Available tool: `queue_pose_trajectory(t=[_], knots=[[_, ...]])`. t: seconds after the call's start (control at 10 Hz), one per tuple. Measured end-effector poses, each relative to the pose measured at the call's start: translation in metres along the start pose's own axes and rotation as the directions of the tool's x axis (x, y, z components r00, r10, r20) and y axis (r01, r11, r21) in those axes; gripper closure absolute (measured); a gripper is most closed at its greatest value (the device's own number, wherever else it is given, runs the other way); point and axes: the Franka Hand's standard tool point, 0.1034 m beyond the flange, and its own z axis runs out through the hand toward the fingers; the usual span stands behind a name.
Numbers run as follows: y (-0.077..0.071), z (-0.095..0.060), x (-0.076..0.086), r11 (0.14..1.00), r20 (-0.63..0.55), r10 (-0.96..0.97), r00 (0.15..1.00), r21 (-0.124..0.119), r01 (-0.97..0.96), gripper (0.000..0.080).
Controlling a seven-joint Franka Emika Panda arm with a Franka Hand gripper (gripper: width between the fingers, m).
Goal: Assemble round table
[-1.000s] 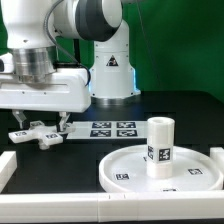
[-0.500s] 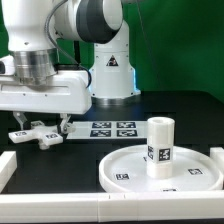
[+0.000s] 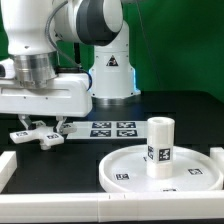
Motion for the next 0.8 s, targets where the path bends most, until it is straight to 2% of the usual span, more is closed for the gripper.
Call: queue_pose_trajectory(t=[0.2, 0.4, 0.5, 0.7, 0.8], knots=[[0.000, 0.000, 0.000, 1.000, -0.002, 0.003, 1.000, -0.001, -0.003, 0.0358], [-0.009, -0.011, 0.005, 0.998, -0.020, 0.063, 0.998, 0.008, -0.062, 0.0358], [-0.027, -0.027, 0.009, 0.992, -0.036, 0.127, 0.991, 0.029, -0.126, 0.0358], [-0.075, -0.061, 0.015, 0.966, -0.016, 0.244, 0.970, 0.087, -0.242, 0.0357], [-0.101, -0.078, 0.023, 0.949, -0.004, 0.298, 0.955, 0.109, -0.296, 0.0357]])
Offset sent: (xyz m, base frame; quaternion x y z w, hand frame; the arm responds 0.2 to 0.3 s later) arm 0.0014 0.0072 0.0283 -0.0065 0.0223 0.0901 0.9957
